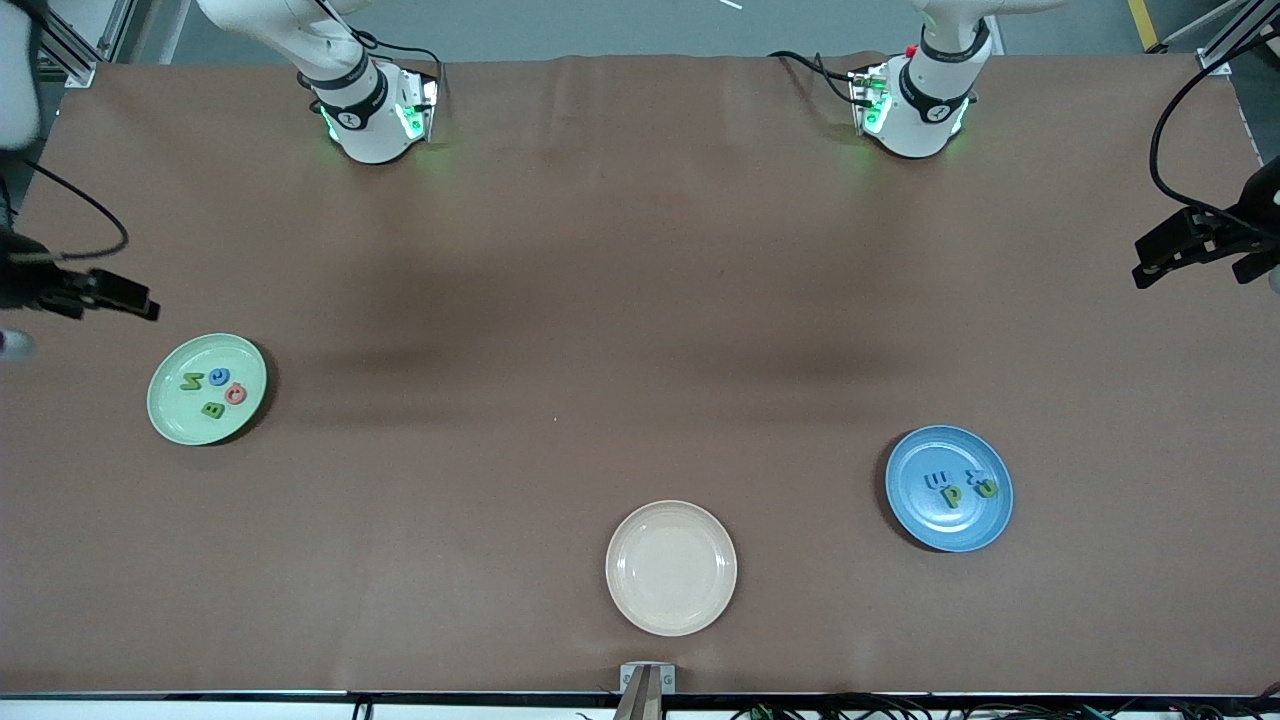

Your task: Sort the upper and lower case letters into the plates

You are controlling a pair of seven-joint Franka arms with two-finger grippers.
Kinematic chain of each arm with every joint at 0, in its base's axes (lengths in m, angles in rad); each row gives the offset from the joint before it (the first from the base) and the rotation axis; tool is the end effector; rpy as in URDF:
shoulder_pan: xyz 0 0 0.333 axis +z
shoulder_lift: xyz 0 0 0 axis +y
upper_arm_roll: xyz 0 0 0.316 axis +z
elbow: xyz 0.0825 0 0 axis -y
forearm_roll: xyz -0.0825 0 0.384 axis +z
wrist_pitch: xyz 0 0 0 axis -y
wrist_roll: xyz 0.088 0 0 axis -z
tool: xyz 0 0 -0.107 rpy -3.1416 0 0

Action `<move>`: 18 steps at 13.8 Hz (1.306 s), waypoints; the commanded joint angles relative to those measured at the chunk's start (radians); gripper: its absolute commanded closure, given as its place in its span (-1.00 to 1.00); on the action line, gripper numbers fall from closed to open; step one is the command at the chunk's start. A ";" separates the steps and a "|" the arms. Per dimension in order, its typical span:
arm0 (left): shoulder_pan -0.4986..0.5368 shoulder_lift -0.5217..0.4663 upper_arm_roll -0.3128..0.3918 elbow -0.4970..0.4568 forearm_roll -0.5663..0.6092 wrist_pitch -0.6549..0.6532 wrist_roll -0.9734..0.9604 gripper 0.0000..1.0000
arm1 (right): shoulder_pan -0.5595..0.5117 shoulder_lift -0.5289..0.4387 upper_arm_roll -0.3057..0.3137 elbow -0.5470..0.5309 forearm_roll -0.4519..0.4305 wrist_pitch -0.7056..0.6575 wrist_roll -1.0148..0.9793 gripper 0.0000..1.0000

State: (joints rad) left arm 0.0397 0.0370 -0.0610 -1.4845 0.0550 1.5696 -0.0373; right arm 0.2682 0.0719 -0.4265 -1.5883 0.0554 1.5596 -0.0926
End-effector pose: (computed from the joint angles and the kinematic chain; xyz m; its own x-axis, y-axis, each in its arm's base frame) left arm 0.5666 -0.0055 0.6446 0.9986 0.0162 0.0501 0.0187 -0.9985 -0.0508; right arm 0.5651 -0.0762 0.5784 0.9936 -0.0662 -0.0912 -0.0696 -0.9970 -0.0341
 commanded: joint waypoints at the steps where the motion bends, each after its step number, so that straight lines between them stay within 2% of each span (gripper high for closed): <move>1: 0.022 -0.008 0.001 0.006 -0.020 0.003 0.025 -0.99 | 0.019 0.020 0.000 0.118 -0.014 -0.061 0.050 -0.98; 4: 0.014 0.003 -0.003 0.004 -0.018 0.004 0.020 -0.99 | 0.016 0.022 -0.005 0.198 -0.011 -0.059 0.053 -1.00; 15: 0.012 -0.006 -0.022 0.003 -0.020 -0.002 0.016 -0.99 | 0.000 0.022 0.000 0.211 -0.017 -0.061 0.045 -1.00; 16: 0.011 -0.008 -0.025 0.003 -0.021 -0.002 0.016 -0.99 | -0.027 0.022 0.009 0.211 -0.011 -0.061 0.042 -1.00; 18: 0.012 -0.011 -0.063 -0.020 -0.029 -0.002 0.019 -0.99 | -0.158 0.020 0.140 0.211 -0.009 -0.061 0.039 -1.00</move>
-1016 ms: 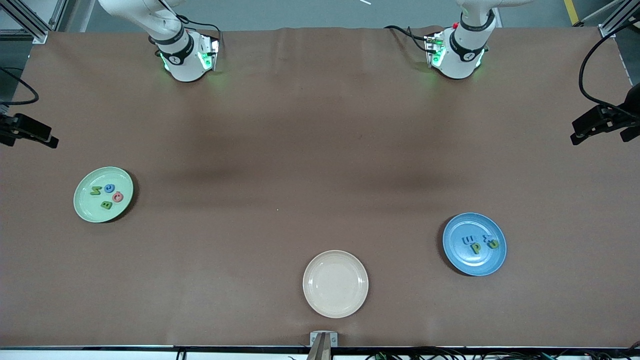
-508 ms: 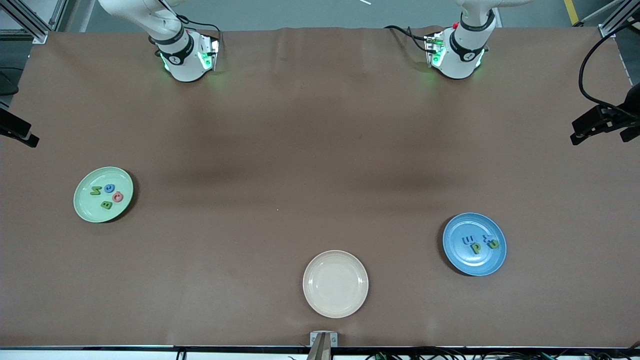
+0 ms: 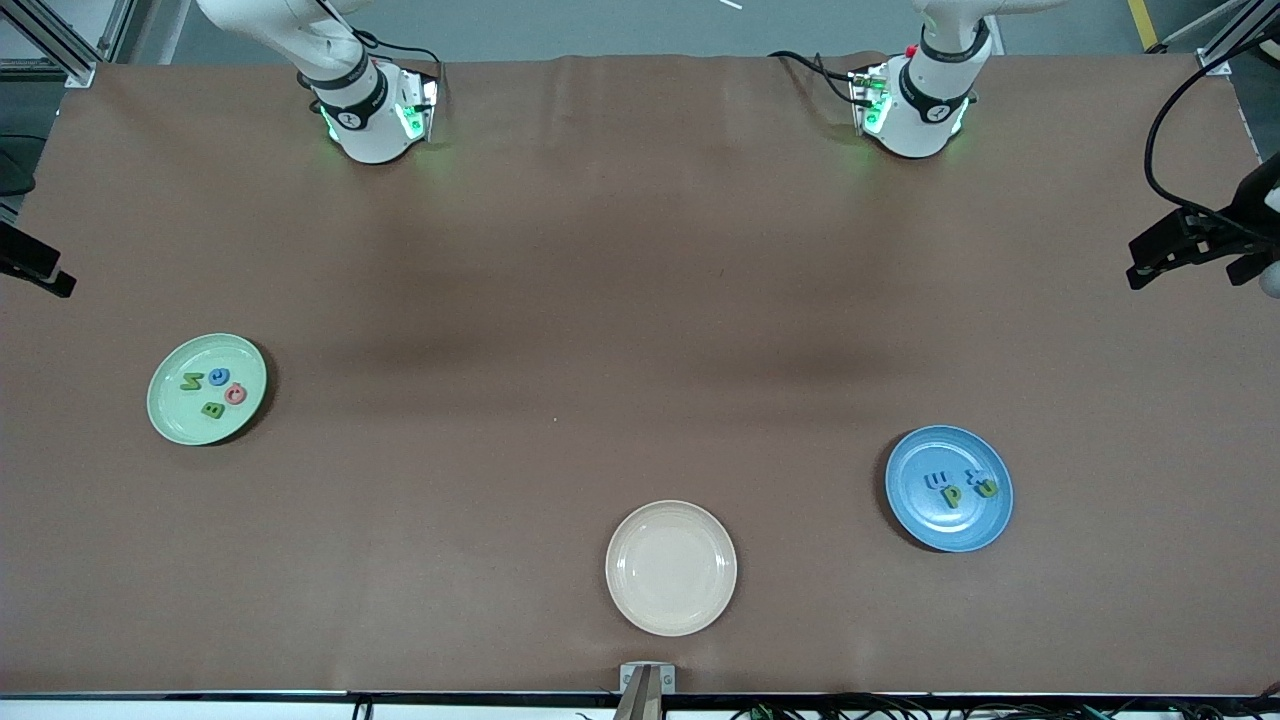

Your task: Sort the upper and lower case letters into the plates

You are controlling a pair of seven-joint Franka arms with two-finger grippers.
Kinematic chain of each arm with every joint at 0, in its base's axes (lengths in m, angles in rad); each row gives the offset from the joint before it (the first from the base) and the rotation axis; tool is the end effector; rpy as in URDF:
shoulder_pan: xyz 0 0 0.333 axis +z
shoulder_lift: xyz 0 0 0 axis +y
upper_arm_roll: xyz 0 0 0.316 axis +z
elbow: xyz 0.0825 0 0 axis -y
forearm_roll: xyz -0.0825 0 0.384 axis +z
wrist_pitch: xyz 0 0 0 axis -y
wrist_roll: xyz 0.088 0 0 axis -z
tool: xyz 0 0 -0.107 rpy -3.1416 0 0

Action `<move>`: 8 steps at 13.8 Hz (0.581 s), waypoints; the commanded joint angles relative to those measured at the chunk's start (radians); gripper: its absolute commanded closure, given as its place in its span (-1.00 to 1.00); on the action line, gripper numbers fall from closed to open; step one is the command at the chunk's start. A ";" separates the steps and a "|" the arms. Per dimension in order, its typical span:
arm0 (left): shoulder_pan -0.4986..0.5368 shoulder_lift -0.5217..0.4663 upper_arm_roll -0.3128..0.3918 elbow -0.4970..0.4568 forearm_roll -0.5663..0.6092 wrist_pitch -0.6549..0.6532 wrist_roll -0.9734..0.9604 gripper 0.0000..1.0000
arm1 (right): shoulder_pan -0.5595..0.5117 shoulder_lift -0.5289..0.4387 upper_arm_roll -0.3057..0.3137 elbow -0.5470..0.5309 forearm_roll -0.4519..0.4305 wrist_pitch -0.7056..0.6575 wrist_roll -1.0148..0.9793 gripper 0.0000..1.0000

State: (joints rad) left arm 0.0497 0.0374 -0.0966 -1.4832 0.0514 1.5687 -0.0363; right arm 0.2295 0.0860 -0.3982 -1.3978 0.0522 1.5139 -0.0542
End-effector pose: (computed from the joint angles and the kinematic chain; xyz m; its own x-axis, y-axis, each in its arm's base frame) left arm 0.5663 -0.0199 0.6449 0.9987 -0.0102 0.0500 -0.0079 -0.9989 -0.0459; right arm 0.5685 -0.0792 0.6556 0.9934 -0.1087 0.0377 -0.1081 -0.9940 -0.0166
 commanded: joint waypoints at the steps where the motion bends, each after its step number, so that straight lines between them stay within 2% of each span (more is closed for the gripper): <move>1: 0.004 -0.013 -0.040 -0.031 -0.027 0.004 0.018 -0.99 | -0.201 0.006 0.207 0.020 -0.012 -0.015 0.002 -1.00; 2: 0.003 -0.020 -0.043 -0.043 -0.028 0.004 0.016 -0.99 | -0.278 0.006 0.293 0.020 -0.015 -0.015 0.002 -1.00; 3: 0.004 -0.037 -0.051 -0.064 -0.028 0.005 0.012 -0.99 | -0.318 0.006 0.335 0.020 -0.015 -0.017 0.002 -1.00; 8: 0.010 -0.131 -0.052 -0.141 -0.039 0.004 0.013 -0.99 | -0.328 0.006 0.346 0.019 -0.017 -0.015 0.000 -1.00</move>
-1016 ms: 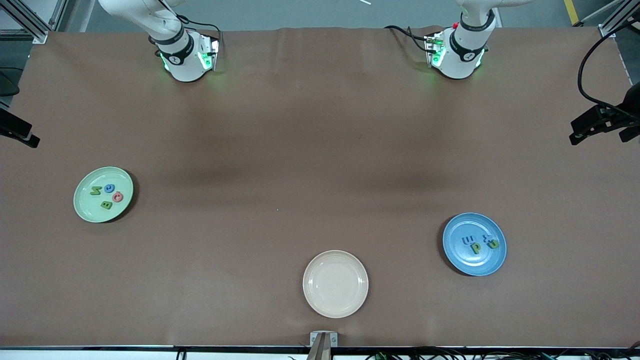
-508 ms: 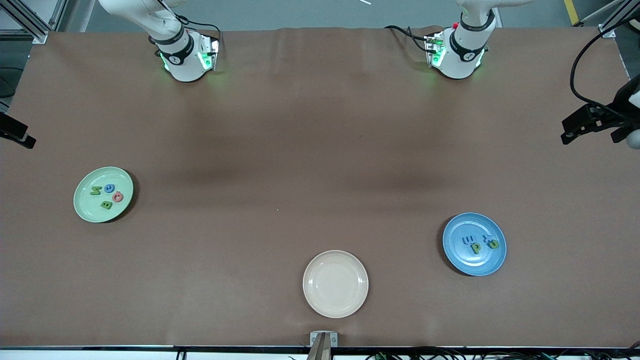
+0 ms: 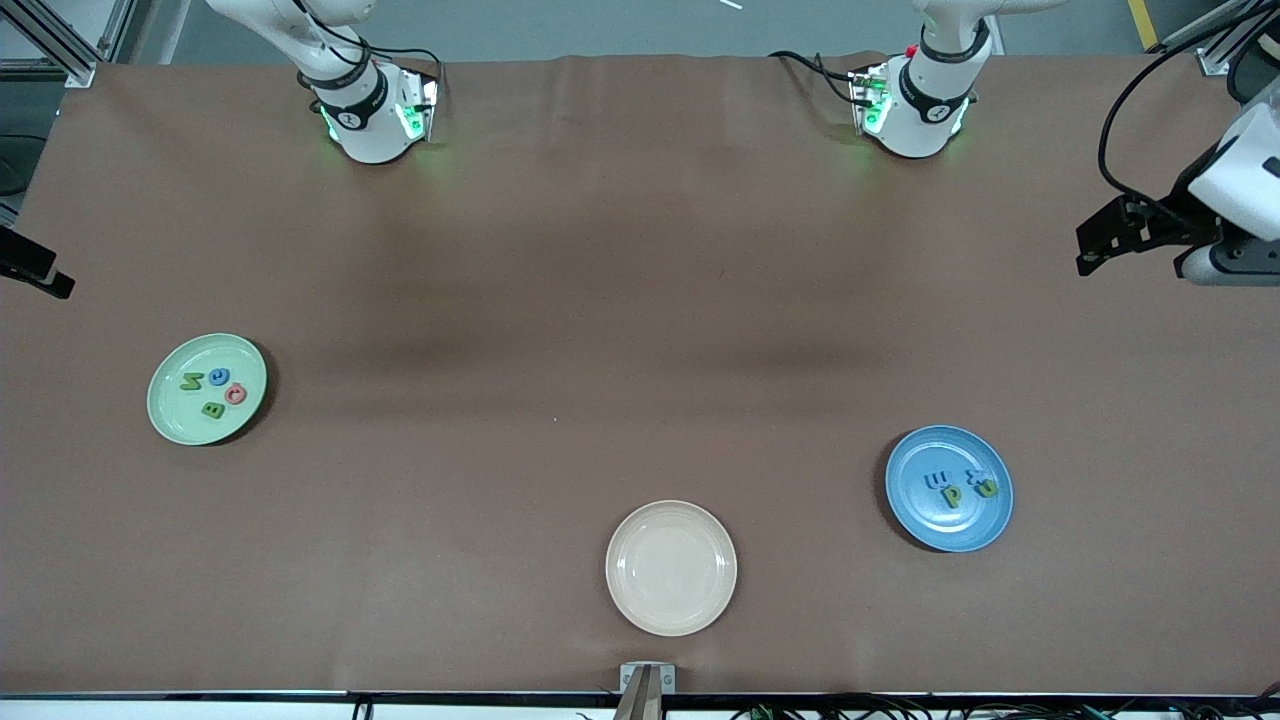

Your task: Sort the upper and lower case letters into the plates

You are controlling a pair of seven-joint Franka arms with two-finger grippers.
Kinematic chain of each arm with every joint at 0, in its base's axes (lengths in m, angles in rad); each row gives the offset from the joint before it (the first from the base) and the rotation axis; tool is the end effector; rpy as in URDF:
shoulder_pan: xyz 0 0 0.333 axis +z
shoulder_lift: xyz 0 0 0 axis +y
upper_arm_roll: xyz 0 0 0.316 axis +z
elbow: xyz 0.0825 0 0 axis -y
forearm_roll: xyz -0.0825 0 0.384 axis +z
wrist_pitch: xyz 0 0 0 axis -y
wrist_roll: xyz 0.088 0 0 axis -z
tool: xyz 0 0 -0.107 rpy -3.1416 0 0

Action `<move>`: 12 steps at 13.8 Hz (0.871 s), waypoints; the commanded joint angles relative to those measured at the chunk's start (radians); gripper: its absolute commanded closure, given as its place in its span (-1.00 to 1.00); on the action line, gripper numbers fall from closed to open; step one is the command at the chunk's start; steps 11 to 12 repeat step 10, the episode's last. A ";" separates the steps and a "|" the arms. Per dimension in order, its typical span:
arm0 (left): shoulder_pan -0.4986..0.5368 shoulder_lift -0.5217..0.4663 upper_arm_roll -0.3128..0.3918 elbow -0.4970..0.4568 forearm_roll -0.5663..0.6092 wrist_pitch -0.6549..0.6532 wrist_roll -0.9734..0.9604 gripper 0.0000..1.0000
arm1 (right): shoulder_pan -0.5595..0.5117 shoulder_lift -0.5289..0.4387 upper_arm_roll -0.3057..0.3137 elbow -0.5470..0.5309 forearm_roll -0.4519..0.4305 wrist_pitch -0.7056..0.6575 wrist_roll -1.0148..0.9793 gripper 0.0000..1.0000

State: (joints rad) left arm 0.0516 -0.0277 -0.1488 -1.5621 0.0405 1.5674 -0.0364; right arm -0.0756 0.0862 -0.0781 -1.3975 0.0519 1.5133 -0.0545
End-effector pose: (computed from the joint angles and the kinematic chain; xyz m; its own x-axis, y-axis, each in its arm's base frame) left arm 0.5438 -0.0499 0.6435 0.9976 -0.0607 0.0343 -0.0592 -0.9973 -0.0433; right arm 0.5703 -0.0801 0.6522 0.9949 -0.0956 0.0323 -0.0941 -0.9946 -0.0433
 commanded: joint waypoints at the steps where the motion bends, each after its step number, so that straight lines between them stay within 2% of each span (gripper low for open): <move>1: 0.010 -0.066 0.000 -0.058 -0.028 -0.001 0.019 -0.99 | -0.021 0.006 0.026 0.018 -0.026 -0.015 0.001 -1.00; 5: 0.007 -0.049 0.005 -0.036 -0.036 -0.003 0.030 -0.99 | -0.018 -0.006 0.032 0.005 -0.044 -0.007 0.001 -1.00; 9: 0.005 -0.040 0.005 -0.027 -0.037 -0.003 0.029 -0.99 | -0.018 -0.097 0.032 -0.113 -0.052 0.073 0.001 -1.00; 12: 0.005 -0.040 0.003 -0.027 -0.037 -0.003 0.029 -0.99 | -0.016 -0.108 0.032 -0.129 -0.052 0.074 0.001 -1.00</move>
